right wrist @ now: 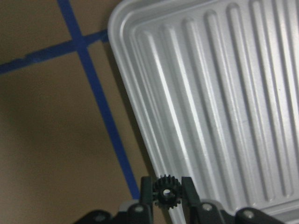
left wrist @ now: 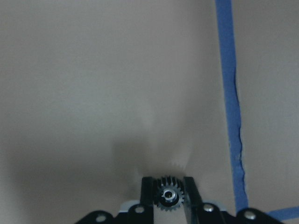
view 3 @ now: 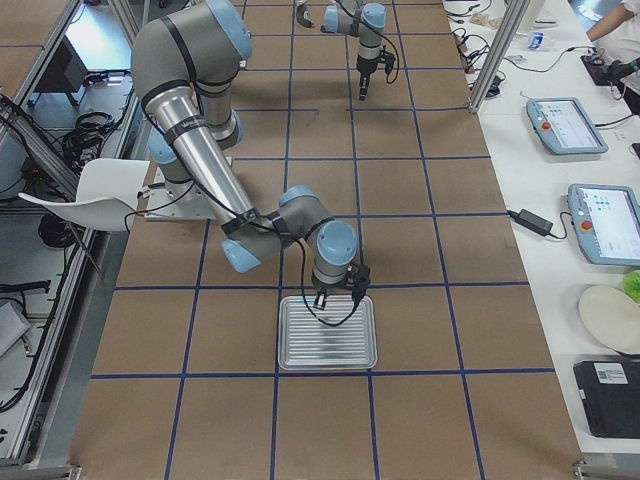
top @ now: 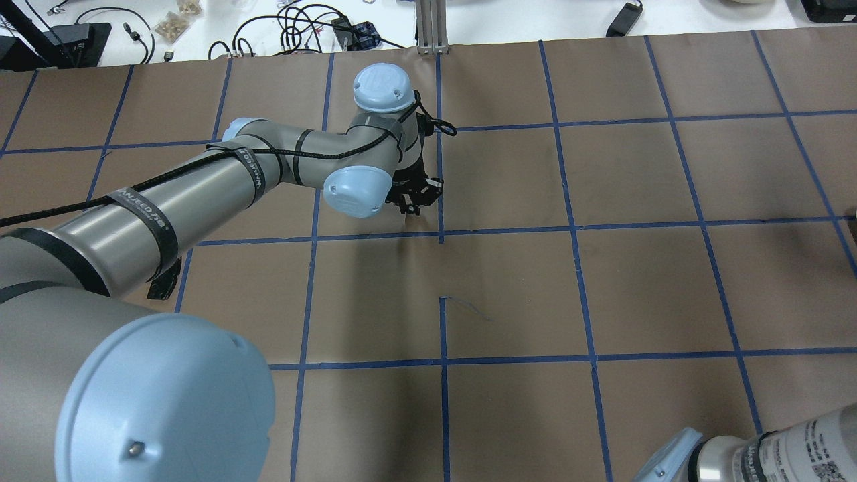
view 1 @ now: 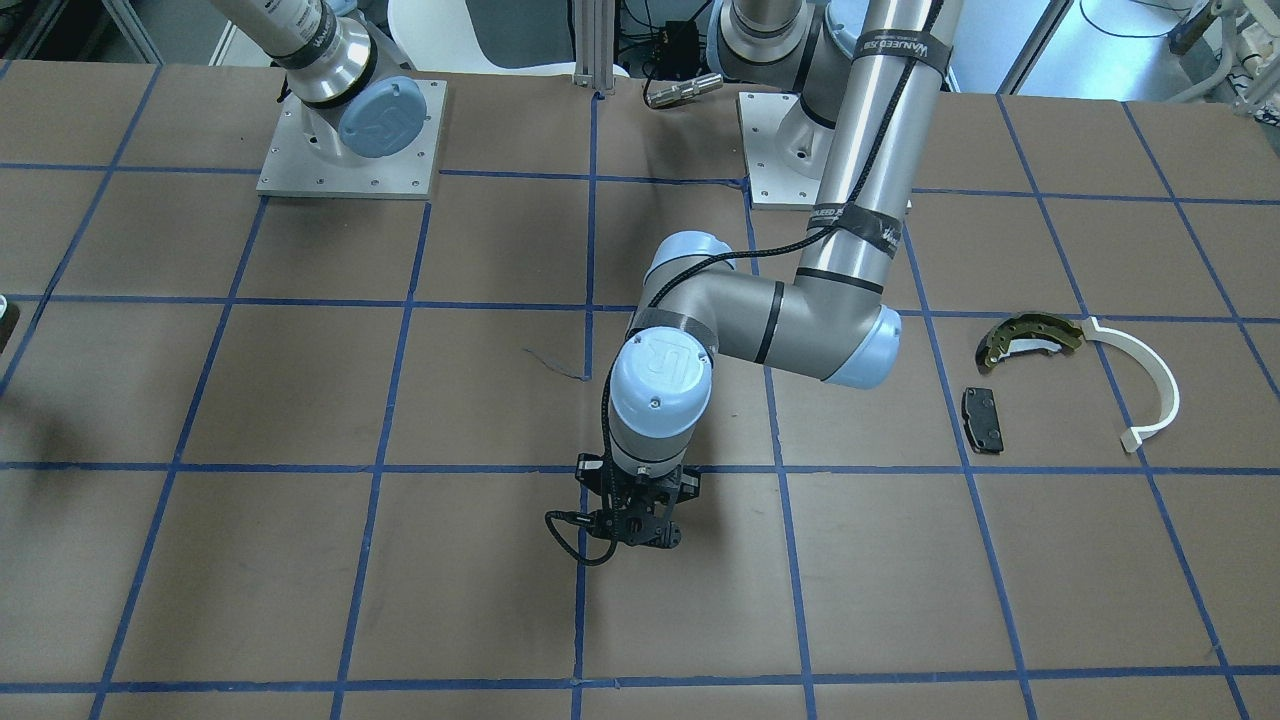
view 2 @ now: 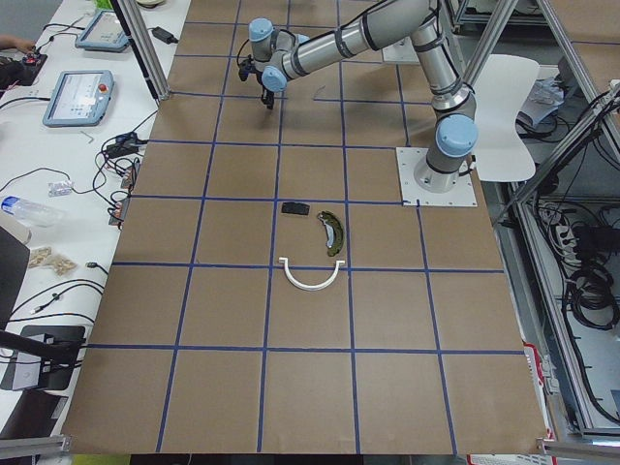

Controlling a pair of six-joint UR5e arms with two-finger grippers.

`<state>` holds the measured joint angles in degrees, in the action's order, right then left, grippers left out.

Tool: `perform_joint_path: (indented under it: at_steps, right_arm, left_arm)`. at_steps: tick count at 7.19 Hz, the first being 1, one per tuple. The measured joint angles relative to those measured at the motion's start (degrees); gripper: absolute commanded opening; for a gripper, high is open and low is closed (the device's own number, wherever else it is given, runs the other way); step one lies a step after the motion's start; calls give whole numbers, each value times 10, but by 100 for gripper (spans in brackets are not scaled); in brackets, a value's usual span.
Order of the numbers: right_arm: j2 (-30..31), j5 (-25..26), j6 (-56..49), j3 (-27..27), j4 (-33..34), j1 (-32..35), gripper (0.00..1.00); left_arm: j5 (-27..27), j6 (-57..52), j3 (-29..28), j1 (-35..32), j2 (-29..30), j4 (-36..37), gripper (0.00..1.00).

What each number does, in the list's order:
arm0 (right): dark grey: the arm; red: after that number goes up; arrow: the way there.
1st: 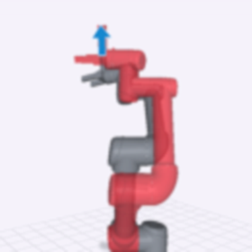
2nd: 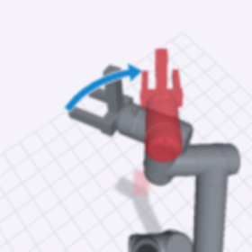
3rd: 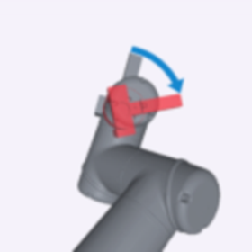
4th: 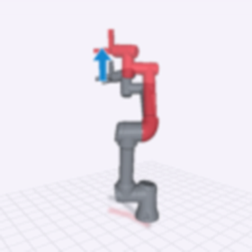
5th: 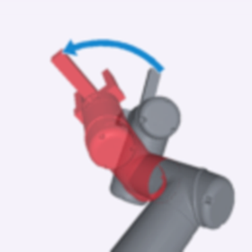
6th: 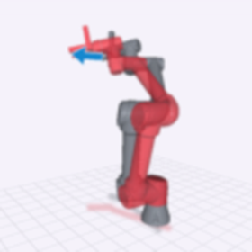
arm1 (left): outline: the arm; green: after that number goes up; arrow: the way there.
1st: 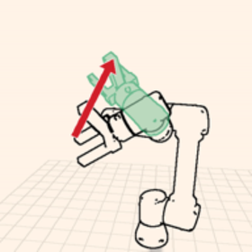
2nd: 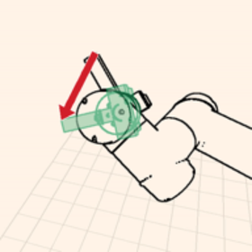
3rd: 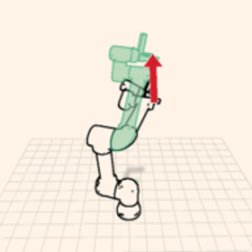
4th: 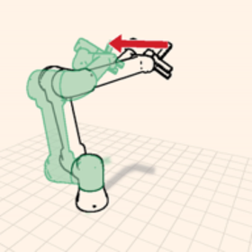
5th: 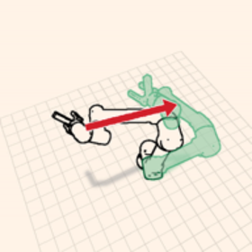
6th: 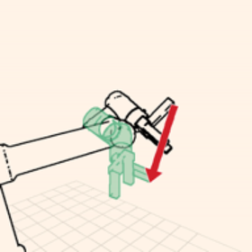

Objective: Place bearing gear from tray to pile

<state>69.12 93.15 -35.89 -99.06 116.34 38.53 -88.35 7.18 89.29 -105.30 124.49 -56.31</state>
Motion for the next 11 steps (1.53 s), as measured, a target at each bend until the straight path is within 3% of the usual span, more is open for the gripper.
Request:
perform_joint_path:
  at_steps: [1,3,4,6,8,10,11]
  right_arm:
    - [30,-1,48,-1,-41,47,3]
    - [62,-10,180,-2,-100,170,4]
    - [66,-23,271,-2,-108,249,3]
    - [58,-52,503,-2,-106,426,4]
    - [28,-68,704,-2,-50,576,6]
    - [-29,-104,846,6,52,679,6]
    - [-52,-119,878,9,86,704,29]
  left_arm:
    - [0,-19,-15,25,-15,-30,0]
    - [-15,-79,-85,107,-51,-161,0]
    - [-42,-115,-120,144,-65,-226,0]
    - [-83,-185,-142,214,-82,-279,0]
    - [-93,-224,-125,286,-95,-299,0]
    - [-117,-267,-75,356,-102,-291,0]
    - [-123,-291,-49,389,-104,-271,0]
